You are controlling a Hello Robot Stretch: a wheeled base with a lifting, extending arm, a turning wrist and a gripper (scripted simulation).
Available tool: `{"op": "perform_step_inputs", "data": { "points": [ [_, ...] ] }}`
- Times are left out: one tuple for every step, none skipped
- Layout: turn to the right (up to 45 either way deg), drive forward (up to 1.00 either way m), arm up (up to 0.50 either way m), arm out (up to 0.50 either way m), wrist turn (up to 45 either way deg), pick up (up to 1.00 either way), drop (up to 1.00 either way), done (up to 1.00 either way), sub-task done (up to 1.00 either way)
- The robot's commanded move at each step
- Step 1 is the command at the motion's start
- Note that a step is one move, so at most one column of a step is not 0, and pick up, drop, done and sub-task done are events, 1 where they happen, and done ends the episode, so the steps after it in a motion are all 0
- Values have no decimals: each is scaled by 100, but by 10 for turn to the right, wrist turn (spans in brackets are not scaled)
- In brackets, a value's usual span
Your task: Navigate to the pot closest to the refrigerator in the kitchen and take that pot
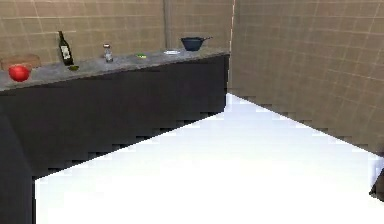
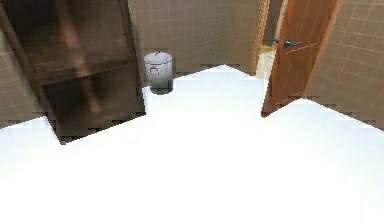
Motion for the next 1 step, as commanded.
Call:
{"op": "perform_step_inputs", "data": {
  "points": [
    [-30,0,0,0,0,0,0,0,0]
  ]
}}
